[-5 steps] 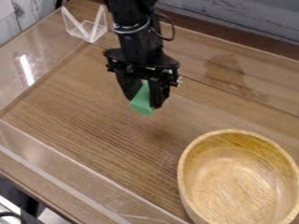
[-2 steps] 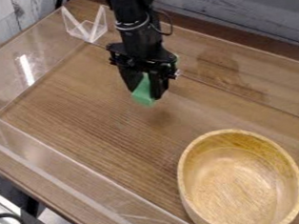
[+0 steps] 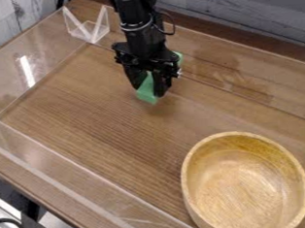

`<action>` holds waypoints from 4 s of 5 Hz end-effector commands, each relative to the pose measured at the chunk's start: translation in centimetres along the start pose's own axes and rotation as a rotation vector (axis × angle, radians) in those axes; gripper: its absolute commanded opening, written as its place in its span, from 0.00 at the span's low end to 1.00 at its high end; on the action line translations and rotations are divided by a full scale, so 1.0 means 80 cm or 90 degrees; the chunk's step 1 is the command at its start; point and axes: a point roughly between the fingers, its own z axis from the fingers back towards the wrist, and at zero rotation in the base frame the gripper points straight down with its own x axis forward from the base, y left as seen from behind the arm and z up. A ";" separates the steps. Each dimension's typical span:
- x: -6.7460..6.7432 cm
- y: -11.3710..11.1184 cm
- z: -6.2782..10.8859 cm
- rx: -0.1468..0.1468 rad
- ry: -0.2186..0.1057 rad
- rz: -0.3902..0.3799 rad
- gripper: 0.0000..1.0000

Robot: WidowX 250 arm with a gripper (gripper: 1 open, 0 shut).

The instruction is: Put the green block in the brown bowl

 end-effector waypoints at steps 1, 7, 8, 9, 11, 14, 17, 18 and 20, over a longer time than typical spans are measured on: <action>0.012 0.002 0.024 0.007 -0.036 -0.004 0.00; -0.018 -0.030 0.056 -0.013 -0.030 -0.049 0.00; -0.027 -0.040 0.060 -0.017 -0.029 -0.063 0.00; -0.035 -0.050 0.063 -0.019 -0.026 -0.076 0.00; -0.055 -0.081 0.069 -0.028 -0.018 -0.105 0.00; -0.096 -0.144 0.075 -0.048 -0.005 -0.145 0.00; -0.122 -0.209 0.053 -0.049 -0.006 -0.147 0.00; -0.129 -0.214 0.046 -0.050 -0.005 -0.145 0.00; -0.131 -0.219 0.029 -0.051 -0.007 -0.136 0.00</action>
